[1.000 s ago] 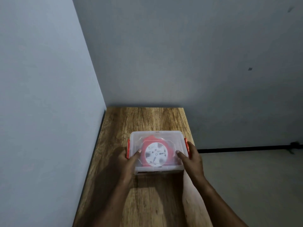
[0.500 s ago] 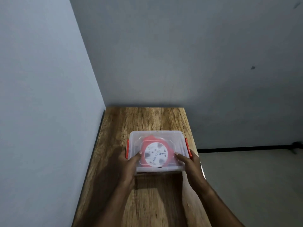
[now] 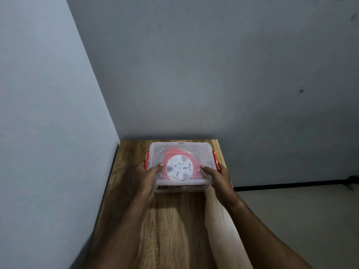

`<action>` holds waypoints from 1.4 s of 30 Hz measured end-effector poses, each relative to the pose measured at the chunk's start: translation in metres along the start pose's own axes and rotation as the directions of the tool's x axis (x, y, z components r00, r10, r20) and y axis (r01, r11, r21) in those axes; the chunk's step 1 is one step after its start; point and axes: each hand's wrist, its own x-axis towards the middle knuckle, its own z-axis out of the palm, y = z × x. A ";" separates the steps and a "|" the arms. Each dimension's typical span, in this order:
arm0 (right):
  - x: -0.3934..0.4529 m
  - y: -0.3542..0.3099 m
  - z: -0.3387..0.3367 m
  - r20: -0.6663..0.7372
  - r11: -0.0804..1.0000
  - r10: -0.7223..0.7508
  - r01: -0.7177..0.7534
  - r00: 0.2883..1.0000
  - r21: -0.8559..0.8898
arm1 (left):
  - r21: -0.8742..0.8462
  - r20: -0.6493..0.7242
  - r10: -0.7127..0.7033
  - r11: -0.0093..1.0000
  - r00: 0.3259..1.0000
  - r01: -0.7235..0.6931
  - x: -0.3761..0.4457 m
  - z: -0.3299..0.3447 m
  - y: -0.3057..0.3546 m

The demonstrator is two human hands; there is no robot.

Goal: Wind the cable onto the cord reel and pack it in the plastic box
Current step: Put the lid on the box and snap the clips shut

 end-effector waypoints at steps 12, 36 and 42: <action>0.089 0.003 0.014 -0.020 0.999 -0.003 0.002 1.000 -0.038 | 0.043 0.005 -0.012 0.999 1.000 0.012 0.080 0.028 0.009; 0.089 -0.003 0.014 -0.006 0.998 0.031 -0.031 0.999 -0.053 | -0.092 0.255 -0.108 0.987 0.961 0.135 0.079 0.019 0.020; 0.085 -0.009 0.013 -0.003 0.986 0.014 -0.014 1.000 -0.164 | 0.051 0.174 -0.044 0.998 0.984 0.035 0.077 0.017 0.013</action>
